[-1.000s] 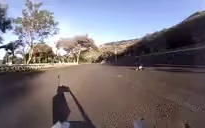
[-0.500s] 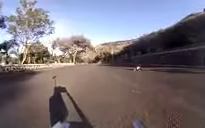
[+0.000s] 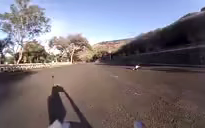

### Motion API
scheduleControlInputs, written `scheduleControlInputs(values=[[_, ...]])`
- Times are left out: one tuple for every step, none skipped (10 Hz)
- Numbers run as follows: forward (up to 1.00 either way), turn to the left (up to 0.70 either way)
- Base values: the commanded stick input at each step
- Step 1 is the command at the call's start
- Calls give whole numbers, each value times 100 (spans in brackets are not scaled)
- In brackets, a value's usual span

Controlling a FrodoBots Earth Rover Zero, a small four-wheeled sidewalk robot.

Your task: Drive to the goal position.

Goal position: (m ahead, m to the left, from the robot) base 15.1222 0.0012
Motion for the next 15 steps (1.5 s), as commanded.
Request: scheduleControlInputs(values=[[50, 0], [50, 0], [50, 0], [50, 0], [50, 0], [50, 0], [50, 0], [50, 0], [50, 0], [50, 0], [50, 0], [50, 0], [50, 0], [50, 0], [50, 0]])
